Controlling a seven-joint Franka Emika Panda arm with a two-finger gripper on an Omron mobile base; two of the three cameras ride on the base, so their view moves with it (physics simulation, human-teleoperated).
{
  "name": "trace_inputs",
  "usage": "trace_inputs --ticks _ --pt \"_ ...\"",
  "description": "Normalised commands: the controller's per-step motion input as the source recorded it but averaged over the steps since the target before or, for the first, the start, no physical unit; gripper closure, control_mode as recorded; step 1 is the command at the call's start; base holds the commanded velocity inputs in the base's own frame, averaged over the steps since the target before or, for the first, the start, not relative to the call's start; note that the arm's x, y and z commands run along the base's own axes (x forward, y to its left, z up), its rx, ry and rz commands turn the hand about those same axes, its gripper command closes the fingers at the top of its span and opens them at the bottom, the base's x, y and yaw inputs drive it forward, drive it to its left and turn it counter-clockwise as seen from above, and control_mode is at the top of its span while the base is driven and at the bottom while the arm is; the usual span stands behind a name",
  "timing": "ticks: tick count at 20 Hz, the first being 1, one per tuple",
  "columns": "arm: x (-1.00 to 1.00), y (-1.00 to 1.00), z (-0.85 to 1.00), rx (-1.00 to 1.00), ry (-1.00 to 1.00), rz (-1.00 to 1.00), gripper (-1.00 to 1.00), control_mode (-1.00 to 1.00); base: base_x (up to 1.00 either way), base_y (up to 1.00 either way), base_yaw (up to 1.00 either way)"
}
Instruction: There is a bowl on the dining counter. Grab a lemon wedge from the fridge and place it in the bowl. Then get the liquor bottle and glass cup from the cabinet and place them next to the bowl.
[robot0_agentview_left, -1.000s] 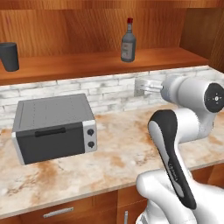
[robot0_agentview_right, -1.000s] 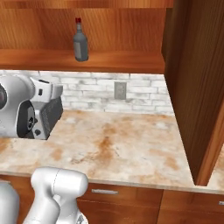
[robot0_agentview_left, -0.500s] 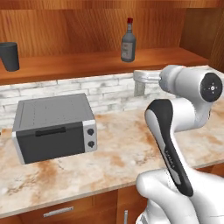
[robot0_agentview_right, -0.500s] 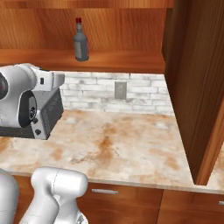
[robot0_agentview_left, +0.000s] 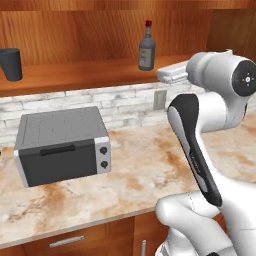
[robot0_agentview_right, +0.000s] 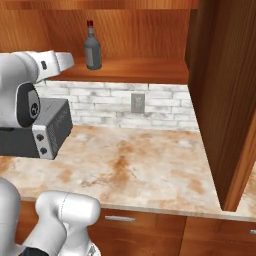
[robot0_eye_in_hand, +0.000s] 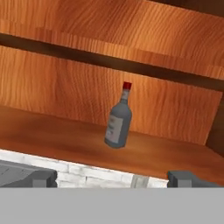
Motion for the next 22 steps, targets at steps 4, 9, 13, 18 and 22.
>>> trace_inputs --ticks 4,9,13,18,22 --pt "-0.11 -0.25 0.00 0.00 -0.33 0.07 -1.00 -1.00 0.00 0.00 0.00" --pt "-0.14 0.02 0.04 0.02 -0.35 0.01 -1.00 -1.00 0.00 0.00 0.00" --pt "0.00 0.12 0.22 0.00 -0.02 0.00 -1.00 -1.00 0.00 0.00 0.00" --pt "-0.01 0.03 0.10 0.00 -0.02 0.00 -1.00 -1.00 0.00 0.00 0.00" --pt "0.00 0.00 0.00 0.01 -0.01 0.00 -1.00 -1.00 0.00 0.00 0.00"
